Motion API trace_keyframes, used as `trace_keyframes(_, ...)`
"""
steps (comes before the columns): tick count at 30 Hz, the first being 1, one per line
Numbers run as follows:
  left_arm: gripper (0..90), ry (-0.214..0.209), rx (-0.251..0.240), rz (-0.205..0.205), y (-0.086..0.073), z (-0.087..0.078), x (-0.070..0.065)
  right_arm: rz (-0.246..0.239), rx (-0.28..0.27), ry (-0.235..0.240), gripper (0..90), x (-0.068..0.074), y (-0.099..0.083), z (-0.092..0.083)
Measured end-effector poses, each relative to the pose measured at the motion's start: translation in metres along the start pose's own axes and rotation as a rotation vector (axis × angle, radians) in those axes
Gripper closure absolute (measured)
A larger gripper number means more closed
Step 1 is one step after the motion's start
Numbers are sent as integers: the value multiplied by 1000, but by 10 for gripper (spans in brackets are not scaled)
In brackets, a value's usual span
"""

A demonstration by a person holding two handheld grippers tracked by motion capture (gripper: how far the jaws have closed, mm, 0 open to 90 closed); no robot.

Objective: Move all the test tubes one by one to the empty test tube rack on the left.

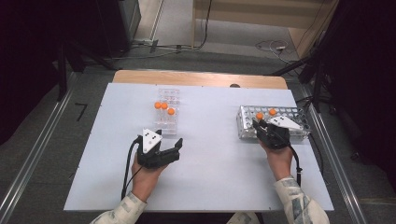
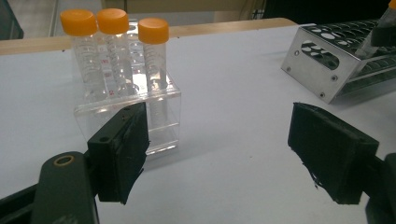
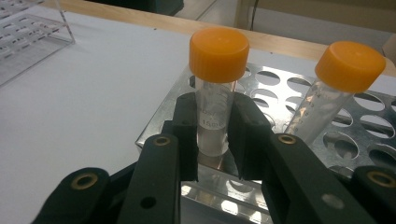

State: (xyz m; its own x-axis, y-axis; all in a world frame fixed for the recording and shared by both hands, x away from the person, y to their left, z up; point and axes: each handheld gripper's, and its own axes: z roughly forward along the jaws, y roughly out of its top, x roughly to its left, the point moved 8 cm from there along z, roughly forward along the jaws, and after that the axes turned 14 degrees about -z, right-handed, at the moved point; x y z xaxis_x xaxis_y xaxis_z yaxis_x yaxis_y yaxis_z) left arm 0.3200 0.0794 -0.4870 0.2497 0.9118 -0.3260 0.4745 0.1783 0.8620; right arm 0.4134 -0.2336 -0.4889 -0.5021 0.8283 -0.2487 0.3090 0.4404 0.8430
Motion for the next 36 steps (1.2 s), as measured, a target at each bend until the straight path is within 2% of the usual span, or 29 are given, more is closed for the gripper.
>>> trace_keyframes(11, 206, 2, 5, 5, -1, 1, 0, 0, -37, -13, 718, -2, 11, -11)
trace_keyframes(23, 206, 3, 2, 3, -1, 1, 0, 6, -102, -27, 722, -7, 27, -28)
trace_keyframes(30, 206, 0, -2, 0, -1, 0, 0, 9, -136, -24, 722, -7, 35, -38)
trace_keyframes(36, 206, 3, -3, -2, 0, -1, 1, 2, -141, -3, 722, -2, 37, -43)
